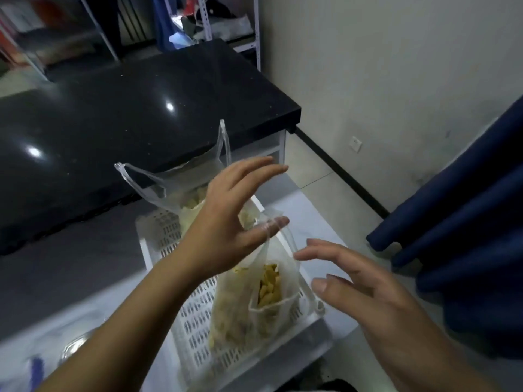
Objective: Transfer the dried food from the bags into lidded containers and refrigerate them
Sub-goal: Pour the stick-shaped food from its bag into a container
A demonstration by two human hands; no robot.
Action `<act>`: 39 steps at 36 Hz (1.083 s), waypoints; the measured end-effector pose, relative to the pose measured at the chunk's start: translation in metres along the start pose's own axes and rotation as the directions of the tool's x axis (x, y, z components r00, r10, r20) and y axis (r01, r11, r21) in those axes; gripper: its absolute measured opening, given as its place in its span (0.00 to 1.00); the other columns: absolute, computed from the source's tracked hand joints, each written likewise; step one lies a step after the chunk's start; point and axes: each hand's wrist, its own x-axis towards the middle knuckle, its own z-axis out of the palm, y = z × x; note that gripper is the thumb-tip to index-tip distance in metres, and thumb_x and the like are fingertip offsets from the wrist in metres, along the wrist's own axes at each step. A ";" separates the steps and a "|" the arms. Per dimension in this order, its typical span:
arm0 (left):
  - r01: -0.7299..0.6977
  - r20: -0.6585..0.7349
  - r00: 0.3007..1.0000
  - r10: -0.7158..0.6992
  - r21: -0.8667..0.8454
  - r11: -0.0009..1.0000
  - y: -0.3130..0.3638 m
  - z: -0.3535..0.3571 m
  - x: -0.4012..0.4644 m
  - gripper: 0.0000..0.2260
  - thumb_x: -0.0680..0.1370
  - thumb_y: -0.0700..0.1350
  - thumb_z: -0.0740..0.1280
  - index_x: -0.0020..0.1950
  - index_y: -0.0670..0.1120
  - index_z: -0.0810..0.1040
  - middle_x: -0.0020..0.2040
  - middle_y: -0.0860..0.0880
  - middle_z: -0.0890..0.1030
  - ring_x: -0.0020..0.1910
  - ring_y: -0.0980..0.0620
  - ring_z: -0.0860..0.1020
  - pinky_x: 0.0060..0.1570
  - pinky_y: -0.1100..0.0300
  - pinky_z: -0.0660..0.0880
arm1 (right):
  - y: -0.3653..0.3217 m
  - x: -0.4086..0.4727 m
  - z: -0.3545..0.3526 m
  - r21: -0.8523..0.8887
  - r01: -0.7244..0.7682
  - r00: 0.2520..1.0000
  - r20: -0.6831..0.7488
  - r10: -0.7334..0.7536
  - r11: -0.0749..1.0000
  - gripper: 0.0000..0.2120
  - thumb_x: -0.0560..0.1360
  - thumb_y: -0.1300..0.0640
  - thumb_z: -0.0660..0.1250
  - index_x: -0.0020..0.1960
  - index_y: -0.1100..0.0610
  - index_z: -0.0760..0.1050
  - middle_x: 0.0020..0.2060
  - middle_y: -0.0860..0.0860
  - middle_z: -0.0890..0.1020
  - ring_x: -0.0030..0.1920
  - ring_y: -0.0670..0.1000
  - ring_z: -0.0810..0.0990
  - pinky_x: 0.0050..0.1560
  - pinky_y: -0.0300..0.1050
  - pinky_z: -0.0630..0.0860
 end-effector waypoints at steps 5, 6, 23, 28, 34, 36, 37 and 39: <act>0.040 -0.006 0.999 -0.040 0.041 0.998 0.009 -0.012 -0.005 0.08 0.78 0.56 0.65 0.52 0.57 0.81 0.73 0.54 0.72 0.78 0.52 0.61 0.73 0.34 0.60 | 0.026 0.003 -0.028 0.011 -0.076 0.996 -0.036 0.077 0.997 0.24 0.62 0.36 0.69 0.59 0.35 0.79 0.59 0.29 0.78 0.58 0.29 0.75 0.63 0.47 0.67; 0.044 -0.021 0.999 -0.043 0.066 0.997 0.011 -0.014 -0.008 0.08 0.78 0.55 0.65 0.51 0.56 0.81 0.73 0.54 0.73 0.78 0.52 0.61 0.74 0.35 0.60 | 0.031 0.003 -0.033 0.015 -0.088 0.996 -0.034 0.088 0.996 0.24 0.62 0.36 0.68 0.58 0.36 0.80 0.59 0.30 0.79 0.58 0.30 0.75 0.65 0.49 0.67; 0.053 -0.186 0.982 -0.026 0.142 0.988 0.119 -0.085 -0.016 0.13 0.78 0.35 0.67 0.60 0.46 0.79 0.56 0.46 0.83 0.57 0.48 0.83 0.57 0.46 0.80 | 0.077 0.014 -0.044 0.331 -0.235 0.941 0.313 0.129 0.914 0.39 0.56 0.39 0.84 0.62 0.24 0.69 0.64 0.38 0.76 0.61 0.49 0.79 0.62 0.60 0.78; 0.197 -0.228 0.954 -0.195 -0.015 0.980 0.159 -0.102 0.001 0.10 0.78 0.36 0.69 0.56 0.49 0.80 0.51 0.51 0.83 0.49 0.52 0.84 0.51 0.58 0.80 | 0.091 0.020 -0.020 0.536 -0.284 0.937 0.329 0.113 0.795 0.43 0.61 0.56 0.79 0.66 0.29 0.64 0.67 0.46 0.75 0.61 0.53 0.79 0.57 0.61 0.79; 0.142 -0.163 0.974 -0.160 -0.113 0.983 0.191 -0.116 0.000 0.09 0.77 0.40 0.68 0.57 0.44 0.77 0.50 0.48 0.79 0.46 0.57 0.80 0.46 0.62 0.79 | 0.095 0.015 0.014 0.666 -0.622 0.753 0.652 0.083 0.412 0.29 0.64 0.57 0.78 0.65 0.51 0.79 0.62 0.58 0.81 0.59 0.66 0.81 0.48 0.73 0.78; 0.118 -0.127 0.982 -0.139 -0.163 0.980 0.194 -0.123 -0.006 0.10 0.78 0.38 0.67 0.58 0.41 0.76 0.49 0.46 0.79 0.45 0.55 0.81 0.47 0.59 0.80 | 0.083 0.015 0.019 0.592 -0.751 0.605 0.794 -0.053 0.293 0.33 0.61 0.55 0.84 0.65 0.54 0.80 0.66 0.61 0.78 0.65 0.68 0.76 0.57 0.77 0.71; 0.108 -0.114 0.985 -0.130 -0.179 0.978 0.194 -0.126 -0.009 0.09 0.78 0.37 0.67 0.58 0.40 0.76 0.49 0.45 0.79 0.45 0.54 0.81 0.47 0.58 0.80 | 0.079 0.016 0.020 0.563 -0.778 0.549 0.825 -0.136 0.277 0.36 0.64 0.50 0.83 0.69 0.55 0.76 0.70 0.61 0.74 0.71 0.67 0.70 0.65 0.77 0.64; 0.095 -0.100 0.988 -0.119 -0.214 0.972 0.191 -0.133 -0.017 0.09 0.78 0.36 0.68 0.58 0.40 0.76 0.48 0.47 0.80 0.43 0.54 0.81 0.46 0.57 0.81 | 0.074 0.024 0.025 0.575 -0.746 0.528 0.818 -0.227 0.336 0.36 0.74 0.40 0.72 0.76 0.54 0.65 0.76 0.58 0.63 0.77 0.63 0.60 0.75 0.71 0.50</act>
